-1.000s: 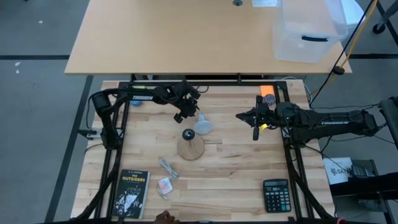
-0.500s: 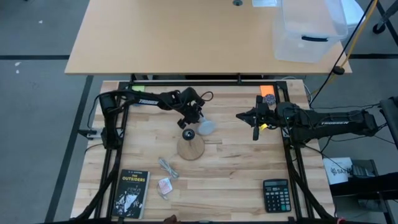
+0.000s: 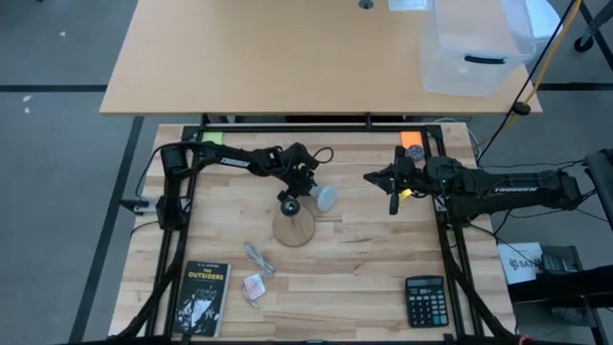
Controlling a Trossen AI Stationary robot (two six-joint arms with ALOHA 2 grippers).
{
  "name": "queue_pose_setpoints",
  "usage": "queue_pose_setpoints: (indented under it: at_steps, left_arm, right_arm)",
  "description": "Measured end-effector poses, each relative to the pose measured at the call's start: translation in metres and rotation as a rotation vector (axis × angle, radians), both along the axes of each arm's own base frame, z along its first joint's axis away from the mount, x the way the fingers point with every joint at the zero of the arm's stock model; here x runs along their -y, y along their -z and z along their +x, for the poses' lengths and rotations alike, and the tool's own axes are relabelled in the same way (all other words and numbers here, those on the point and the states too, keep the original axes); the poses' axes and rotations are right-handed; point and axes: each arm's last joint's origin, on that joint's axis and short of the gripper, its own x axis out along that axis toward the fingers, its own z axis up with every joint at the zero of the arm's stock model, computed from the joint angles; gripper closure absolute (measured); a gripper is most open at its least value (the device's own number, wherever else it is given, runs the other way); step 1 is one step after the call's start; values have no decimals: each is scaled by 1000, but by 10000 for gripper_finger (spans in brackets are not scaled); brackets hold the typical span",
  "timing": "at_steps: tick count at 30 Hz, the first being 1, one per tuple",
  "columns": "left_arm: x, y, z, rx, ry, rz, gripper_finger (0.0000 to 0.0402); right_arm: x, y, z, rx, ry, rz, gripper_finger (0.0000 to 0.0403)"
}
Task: Screw lightbulb
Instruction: Insert the lightbulb on the lamp
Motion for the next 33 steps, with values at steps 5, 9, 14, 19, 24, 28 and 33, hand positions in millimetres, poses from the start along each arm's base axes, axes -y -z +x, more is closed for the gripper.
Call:
queue_pose_setpoints:
  at_steps: [5,9,14,19,24,28,33]
  left_arm:
    - [-1,5,3,5,-74,-61,213]
    - [-1,5,3,2,-114,-94,217]
    - [-2,5,3,-1,-134,-107,258]
    - [-2,5,4,3,-138,-106,262]
    - [-2,4,5,14,-166,-119,262]
    - [-4,-4,5,39,-213,-82,262]
    - [-7,-14,6,77,-280,-26,262]
  right_arm:
    - [2,0,0,1,13,7,403]
    - [3,0,0,0,17,8,403]
    - [3,0,0,1,16,9,403]
    - [3,0,0,4,17,24,403]
    - [3,0,0,5,16,26,403]
    - [3,0,0,5,16,26,403]
    - [3,0,0,5,15,26,403]
